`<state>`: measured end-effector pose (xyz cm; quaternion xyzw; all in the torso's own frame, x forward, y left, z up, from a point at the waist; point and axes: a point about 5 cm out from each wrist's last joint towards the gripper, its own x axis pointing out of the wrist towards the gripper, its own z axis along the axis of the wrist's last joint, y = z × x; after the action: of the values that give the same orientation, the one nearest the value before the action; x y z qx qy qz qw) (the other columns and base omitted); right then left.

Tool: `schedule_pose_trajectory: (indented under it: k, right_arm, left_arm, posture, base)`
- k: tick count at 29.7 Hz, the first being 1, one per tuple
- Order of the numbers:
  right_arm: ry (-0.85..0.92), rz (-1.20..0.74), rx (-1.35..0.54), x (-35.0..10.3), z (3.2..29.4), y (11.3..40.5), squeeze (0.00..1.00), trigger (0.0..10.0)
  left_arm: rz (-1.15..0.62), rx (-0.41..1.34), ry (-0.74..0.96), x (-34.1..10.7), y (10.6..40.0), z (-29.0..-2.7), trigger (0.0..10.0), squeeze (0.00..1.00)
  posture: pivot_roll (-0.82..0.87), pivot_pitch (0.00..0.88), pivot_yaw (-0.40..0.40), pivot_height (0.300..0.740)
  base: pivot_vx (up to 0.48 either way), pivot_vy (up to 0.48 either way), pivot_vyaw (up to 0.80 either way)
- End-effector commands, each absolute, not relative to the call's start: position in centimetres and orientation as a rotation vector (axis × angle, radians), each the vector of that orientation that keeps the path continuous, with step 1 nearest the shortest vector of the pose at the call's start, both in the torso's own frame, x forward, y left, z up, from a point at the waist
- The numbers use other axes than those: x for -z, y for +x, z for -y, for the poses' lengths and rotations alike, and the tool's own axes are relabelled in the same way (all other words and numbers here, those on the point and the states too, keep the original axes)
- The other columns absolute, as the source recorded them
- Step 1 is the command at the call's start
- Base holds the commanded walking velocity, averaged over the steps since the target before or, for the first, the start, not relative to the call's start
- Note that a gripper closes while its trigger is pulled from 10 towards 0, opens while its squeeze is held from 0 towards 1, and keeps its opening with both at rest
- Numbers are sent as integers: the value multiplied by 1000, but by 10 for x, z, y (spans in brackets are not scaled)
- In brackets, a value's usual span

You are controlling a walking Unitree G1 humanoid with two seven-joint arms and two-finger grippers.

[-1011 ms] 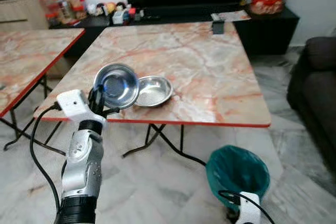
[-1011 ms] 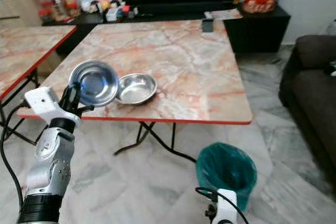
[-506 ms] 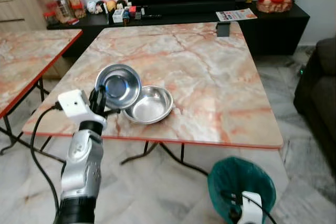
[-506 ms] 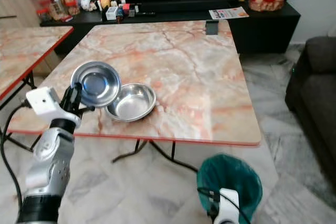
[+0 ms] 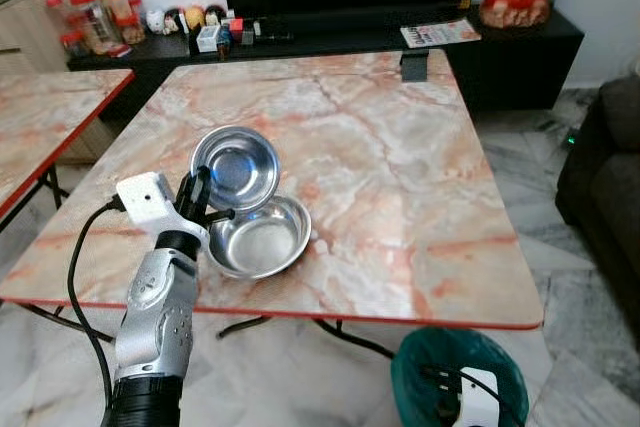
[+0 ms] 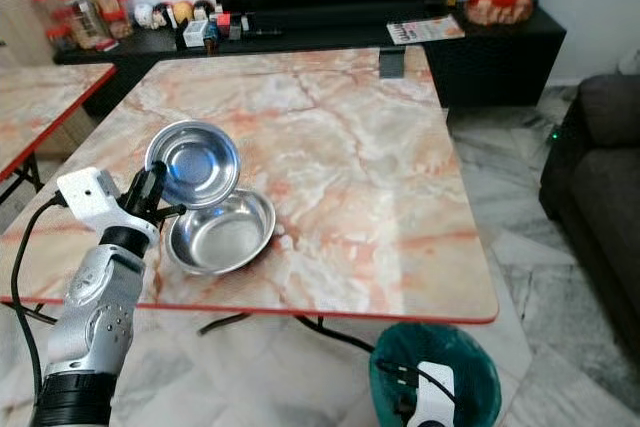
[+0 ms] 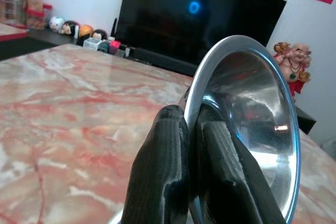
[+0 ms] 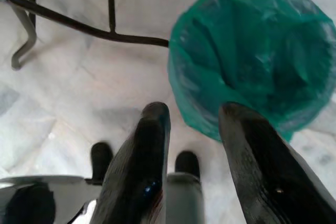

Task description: Setting the table

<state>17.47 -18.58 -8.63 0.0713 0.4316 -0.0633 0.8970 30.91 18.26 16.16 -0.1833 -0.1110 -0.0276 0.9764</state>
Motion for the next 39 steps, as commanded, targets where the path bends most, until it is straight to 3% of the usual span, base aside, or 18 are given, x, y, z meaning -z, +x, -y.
schedule_pose_trajectory:
  k: [1, 4, 10, 15, 23, 39]
  right_arm:
    - [164, -903, 127, 88, 180, 172, 0, 10000]
    - [161, -904, 127, 88, 181, 171, 0, 10000]
    - [124, -901, 112, 86, 192, 173, 0, 10000]
    - [116, -889, 127, 84, 200, 175, 0, 10000]
    - [139, -889, 138, 86, 194, 171, 0, 10000]
    - [215, -914, 165, 94, 170, 161, 0, 10000]
  left_arm:
    - [202, 68, -398, -159, 307, -183, 10000, 0]
    - [176, 98, -413, -156, 307, -176, 10000, 0]
    - [61, 217, -586, -144, 310, -132, 10000, 0]
    - [26, 193, -662, -140, 310, -123, 10000, 0]
    - [30, 64, -786, -153, 321, -135, 10000, 0]
    - [-303, 5, -762, -143, 321, -151, 10000, 0]
  posture:
    - [85, 44, 60, 740]
    - [85, 43, 54, 740]
    - [66, 35, -3, 740]
    - [51, 29, -8, 740]
    - [52, 35, 32, 740]
    - [91, 40, 132, 740]
  base:
    - [0, 0, 0]
    - [0, 0, 0]
    - [0, 0, 0]
    - [0, 0, 0]
    - [0, 0, 0]
    - [0, 0, 0]
